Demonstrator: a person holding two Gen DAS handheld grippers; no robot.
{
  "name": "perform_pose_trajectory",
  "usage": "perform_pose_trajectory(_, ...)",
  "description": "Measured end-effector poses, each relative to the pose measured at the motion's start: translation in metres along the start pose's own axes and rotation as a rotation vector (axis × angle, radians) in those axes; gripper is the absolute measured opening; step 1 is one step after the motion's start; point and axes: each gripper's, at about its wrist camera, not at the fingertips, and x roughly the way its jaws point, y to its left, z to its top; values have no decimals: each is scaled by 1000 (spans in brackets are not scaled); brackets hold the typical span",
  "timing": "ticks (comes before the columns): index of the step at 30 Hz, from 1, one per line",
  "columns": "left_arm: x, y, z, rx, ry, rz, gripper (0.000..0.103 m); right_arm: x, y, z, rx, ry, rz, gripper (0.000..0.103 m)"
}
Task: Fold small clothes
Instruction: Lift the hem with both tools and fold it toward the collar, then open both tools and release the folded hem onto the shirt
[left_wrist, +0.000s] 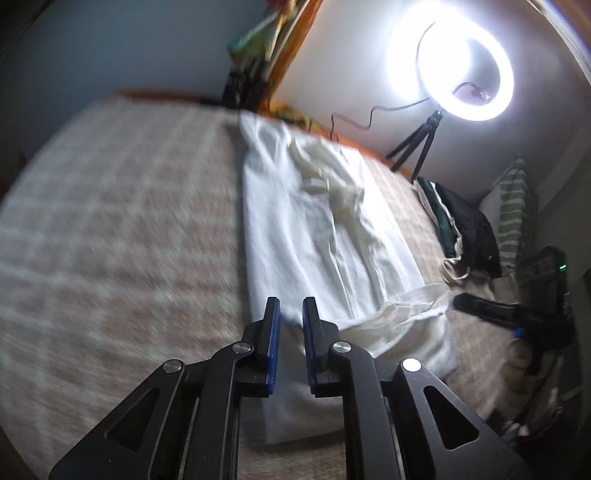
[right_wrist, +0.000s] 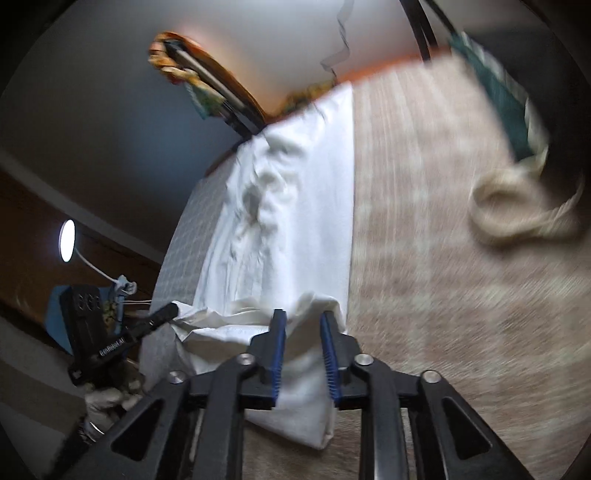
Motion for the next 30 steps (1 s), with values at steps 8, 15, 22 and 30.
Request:
perform_pose_trajectory(8,-4,-26,-26,143,80,-114,11,3,26,-20,-156,66,39,22)
perform_pose_trajectory(15,27,-28,-27,162,135,-13,11,35,31,-25,-201,113,-98,22)
perform_pose_trajectory(22,16,-7,-1,118,22,81,25,17,19,-10,-197,4,-224,42)
perform_pose_trajectory(30,34,-10,9,110,28,36,53,31,20,-2,-198,31,-215,42)
